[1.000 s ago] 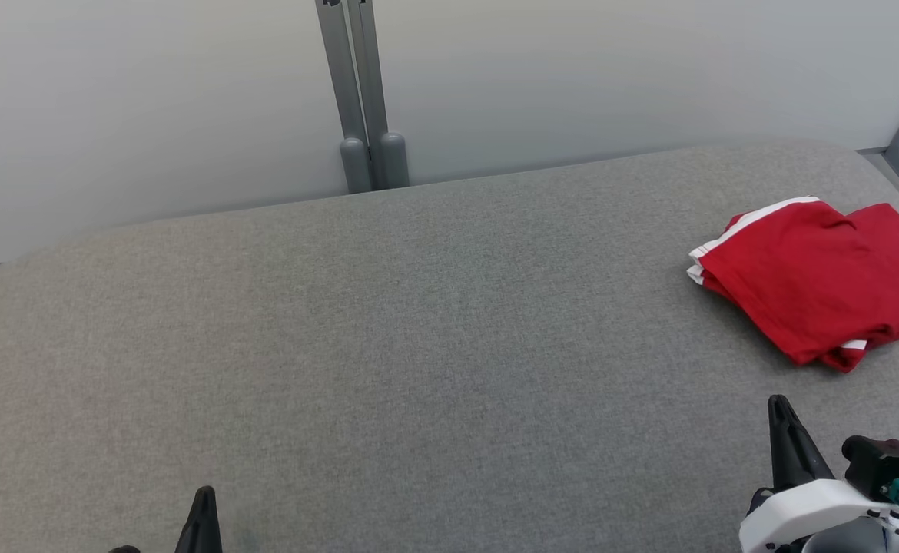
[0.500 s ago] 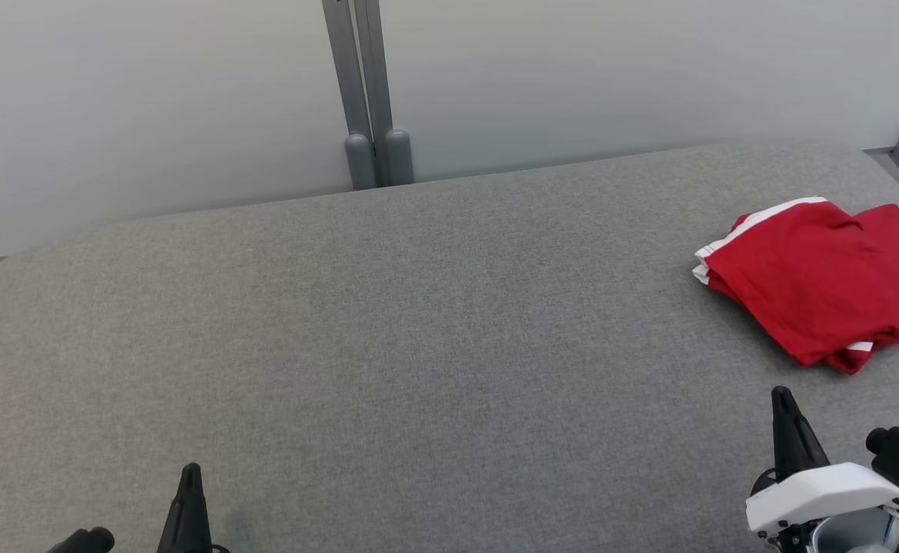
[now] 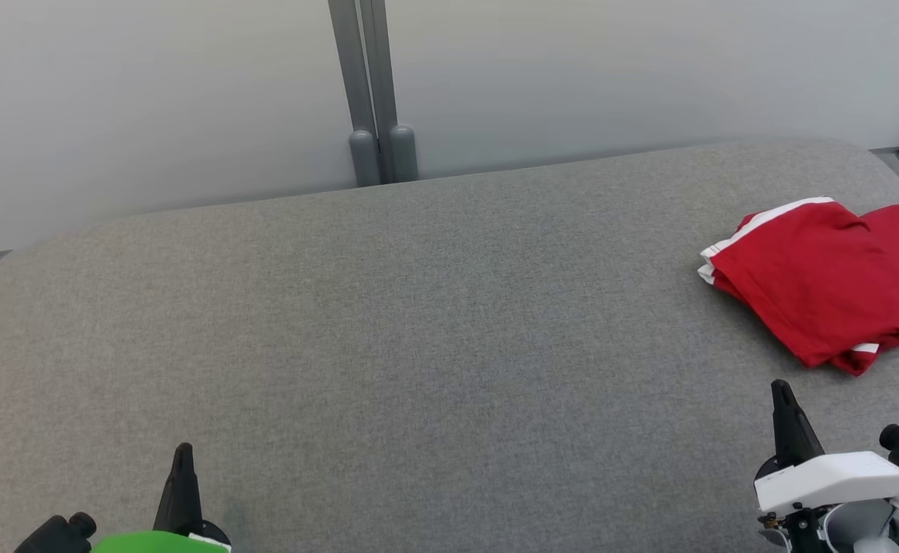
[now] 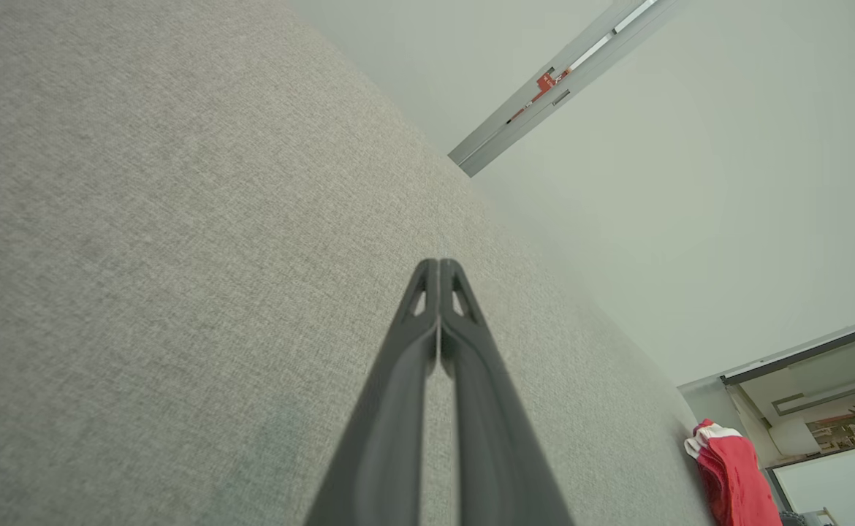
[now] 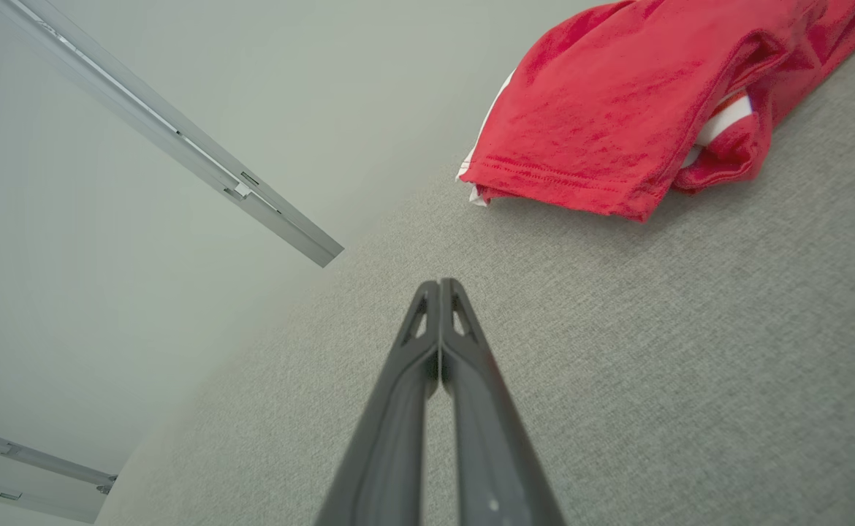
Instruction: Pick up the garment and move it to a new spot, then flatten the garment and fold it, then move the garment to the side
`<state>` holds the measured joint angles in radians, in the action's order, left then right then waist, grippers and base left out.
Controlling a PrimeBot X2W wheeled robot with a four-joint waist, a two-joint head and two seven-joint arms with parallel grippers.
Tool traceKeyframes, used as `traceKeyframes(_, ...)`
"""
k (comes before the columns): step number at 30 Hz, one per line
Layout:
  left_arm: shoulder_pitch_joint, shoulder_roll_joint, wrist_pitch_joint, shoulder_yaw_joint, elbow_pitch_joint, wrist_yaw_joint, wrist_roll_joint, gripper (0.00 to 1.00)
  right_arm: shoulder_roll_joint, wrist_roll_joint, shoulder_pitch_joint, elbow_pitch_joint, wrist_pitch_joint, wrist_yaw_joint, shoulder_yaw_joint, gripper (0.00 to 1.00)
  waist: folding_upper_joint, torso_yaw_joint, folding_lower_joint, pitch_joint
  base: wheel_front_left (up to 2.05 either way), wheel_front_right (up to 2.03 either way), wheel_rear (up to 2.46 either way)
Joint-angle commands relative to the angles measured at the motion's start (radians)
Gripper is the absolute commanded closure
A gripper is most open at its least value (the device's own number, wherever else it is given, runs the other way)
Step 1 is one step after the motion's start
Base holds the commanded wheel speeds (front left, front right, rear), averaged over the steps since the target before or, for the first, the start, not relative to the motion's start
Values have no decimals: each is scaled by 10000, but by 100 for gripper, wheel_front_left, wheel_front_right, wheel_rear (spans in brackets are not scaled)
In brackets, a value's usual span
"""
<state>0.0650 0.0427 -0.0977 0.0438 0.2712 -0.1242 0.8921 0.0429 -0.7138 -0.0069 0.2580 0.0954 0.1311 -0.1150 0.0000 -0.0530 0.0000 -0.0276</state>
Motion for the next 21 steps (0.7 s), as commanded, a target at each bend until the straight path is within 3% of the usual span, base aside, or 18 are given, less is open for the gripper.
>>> traceKeyframes(1, -305, 68, 85, 76, -140, -38, 364, 100, 69, -388, -290, -152, -91, 0, 4, 100, 0, 9, 0, 5, 0, 0, 0)
traceKeyframes(21, -773, 86, 706, 272, -190, -56, 2439, 100, 80, -3007, -538, -159, -707, 1, 2, 100, 0, 130, 0, 75, 0, 0, 0)
